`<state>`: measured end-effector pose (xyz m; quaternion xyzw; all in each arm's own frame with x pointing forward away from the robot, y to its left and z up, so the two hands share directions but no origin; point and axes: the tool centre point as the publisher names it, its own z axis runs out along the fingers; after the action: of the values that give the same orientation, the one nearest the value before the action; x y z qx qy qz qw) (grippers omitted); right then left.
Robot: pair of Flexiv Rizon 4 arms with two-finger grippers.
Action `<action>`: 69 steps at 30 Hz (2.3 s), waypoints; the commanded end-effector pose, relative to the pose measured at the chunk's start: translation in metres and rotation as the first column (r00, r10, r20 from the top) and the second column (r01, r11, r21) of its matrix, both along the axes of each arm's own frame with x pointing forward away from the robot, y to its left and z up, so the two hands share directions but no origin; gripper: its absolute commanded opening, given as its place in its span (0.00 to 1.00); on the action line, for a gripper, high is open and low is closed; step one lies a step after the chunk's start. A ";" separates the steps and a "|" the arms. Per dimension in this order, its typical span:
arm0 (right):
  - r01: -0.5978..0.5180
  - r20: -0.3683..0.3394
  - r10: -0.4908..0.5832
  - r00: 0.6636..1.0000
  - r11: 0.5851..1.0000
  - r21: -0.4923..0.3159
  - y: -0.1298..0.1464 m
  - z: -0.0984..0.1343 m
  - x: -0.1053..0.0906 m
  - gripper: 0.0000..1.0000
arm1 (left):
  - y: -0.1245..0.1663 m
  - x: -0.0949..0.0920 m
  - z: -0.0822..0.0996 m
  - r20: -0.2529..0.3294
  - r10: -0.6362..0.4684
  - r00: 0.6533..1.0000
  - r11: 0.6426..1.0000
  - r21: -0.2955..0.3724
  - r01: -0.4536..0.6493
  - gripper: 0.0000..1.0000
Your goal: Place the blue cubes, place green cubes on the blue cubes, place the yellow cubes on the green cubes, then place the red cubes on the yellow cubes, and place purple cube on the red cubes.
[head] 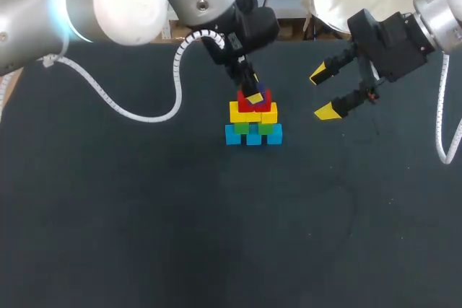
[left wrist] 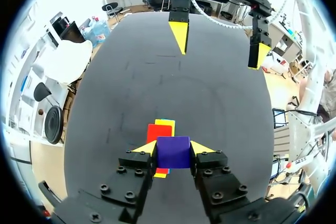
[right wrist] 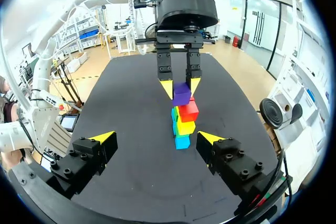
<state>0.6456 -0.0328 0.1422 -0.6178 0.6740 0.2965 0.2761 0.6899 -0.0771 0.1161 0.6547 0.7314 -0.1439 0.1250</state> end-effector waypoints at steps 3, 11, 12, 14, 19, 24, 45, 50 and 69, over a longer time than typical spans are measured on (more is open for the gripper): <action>0.000 0.001 0.000 1.000 1.000 0.002 0.000 0.000 0.000 1.00 | -0.001 0.004 0.001 -0.002 -0.002 1.000 1.000 0.003 0.002 0.00; 0.000 0.001 0.000 1.000 1.000 0.002 0.000 0.000 0.000 1.00 | -0.001 0.007 0.002 -0.001 0.005 1.000 1.000 0.004 -0.005 0.00; 0.000 0.001 0.000 1.000 1.000 0.002 0.000 0.000 0.000 1.00 | -0.001 0.008 0.002 -0.001 0.006 1.000 1.000 0.005 -0.006 0.00; 0.000 0.001 0.000 1.000 1.000 0.002 0.000 0.000 0.000 1.00 | -0.001 0.008 0.002 -0.001 0.008 1.000 1.000 0.006 -0.008 0.00; 0.000 0.001 0.000 1.000 1.000 0.002 0.000 0.000 0.000 1.00 | -0.001 0.010 0.001 -0.002 0.010 1.000 1.000 0.009 -0.010 0.00; 0.000 0.001 0.000 1.000 1.000 0.002 0.000 0.000 0.000 1.00 | -0.001 0.011 0.000 -0.006 0.012 1.000 1.000 0.011 -0.012 0.00; 0.000 0.001 0.000 1.000 1.000 0.002 0.000 0.000 0.000 1.00 | 0.003 0.012 0.008 -0.021 0.054 0.998 0.998 -0.034 -0.055 1.00; 0.000 0.001 0.000 1.000 1.000 0.002 0.000 0.000 0.000 1.00 | 0.005 0.009 0.022 -0.011 0.049 0.999 0.997 -0.061 -0.050 1.00; 0.000 0.001 0.000 1.000 1.000 0.002 0.000 0.000 0.000 1.00 | 0.033 0.000 0.048 -0.140 0.077 0.987 0.928 -0.353 -0.122 1.00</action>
<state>0.6456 -0.0328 0.1422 -0.6178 0.6740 0.2965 0.2761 0.6937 -0.0503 0.1681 0.5827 0.7398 -0.2869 0.1753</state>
